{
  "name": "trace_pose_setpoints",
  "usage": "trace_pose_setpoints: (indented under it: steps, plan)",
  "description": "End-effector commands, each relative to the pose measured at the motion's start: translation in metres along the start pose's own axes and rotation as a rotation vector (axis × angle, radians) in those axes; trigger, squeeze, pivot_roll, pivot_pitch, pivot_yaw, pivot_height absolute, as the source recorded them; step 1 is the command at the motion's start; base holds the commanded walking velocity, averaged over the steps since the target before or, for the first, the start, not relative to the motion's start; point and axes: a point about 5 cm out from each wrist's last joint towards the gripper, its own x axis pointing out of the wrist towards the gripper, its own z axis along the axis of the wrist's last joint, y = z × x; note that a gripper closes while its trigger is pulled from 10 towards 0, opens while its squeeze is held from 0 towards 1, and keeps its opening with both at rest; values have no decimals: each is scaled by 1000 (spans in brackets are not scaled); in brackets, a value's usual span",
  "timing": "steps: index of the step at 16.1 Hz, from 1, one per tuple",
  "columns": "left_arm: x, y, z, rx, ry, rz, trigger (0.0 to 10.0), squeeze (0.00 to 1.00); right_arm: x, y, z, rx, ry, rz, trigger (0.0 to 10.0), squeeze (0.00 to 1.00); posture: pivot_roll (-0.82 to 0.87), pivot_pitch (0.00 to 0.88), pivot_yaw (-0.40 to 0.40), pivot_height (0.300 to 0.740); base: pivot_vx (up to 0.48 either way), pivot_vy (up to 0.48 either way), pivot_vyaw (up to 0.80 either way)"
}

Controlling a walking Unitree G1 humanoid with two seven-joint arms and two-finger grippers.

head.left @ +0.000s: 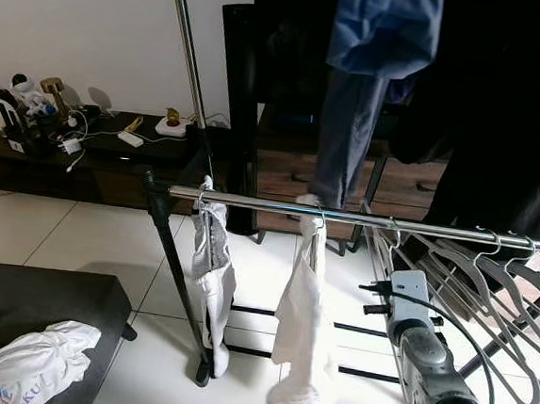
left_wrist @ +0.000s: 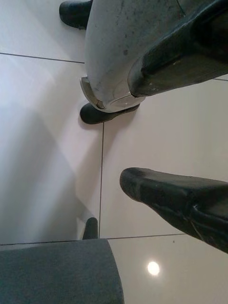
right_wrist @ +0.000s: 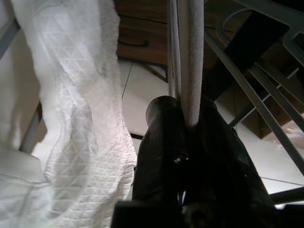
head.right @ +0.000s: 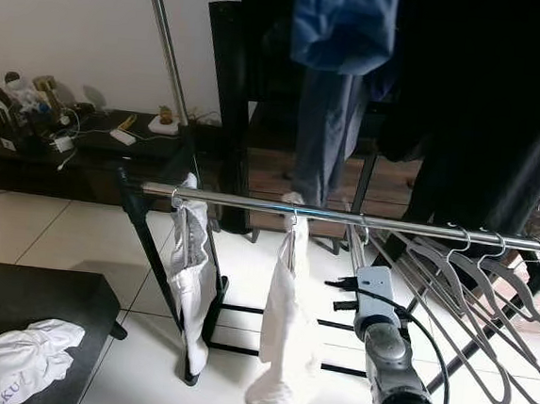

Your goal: Hang hanger

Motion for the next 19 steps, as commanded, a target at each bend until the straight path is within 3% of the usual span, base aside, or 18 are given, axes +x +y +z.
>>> trace_pose_setpoints:
  steps: [1,6,19]
  plan:
    - [-1,0,-4,11,12,1,10000,0,2,-3,3,24,16,-20,10000,0,-32,39,0,740,0,0,0]
    - [-1,2,-3,10,12,5,10000,0,6,-11,9,135,72,-57,10000,0,-25,49,9,740,0,0,0]
    - [-1,2,-4,4,20,3,10000,0,6,2,0,161,238,42,10000,0,-9,63,4,740,0,0,0]
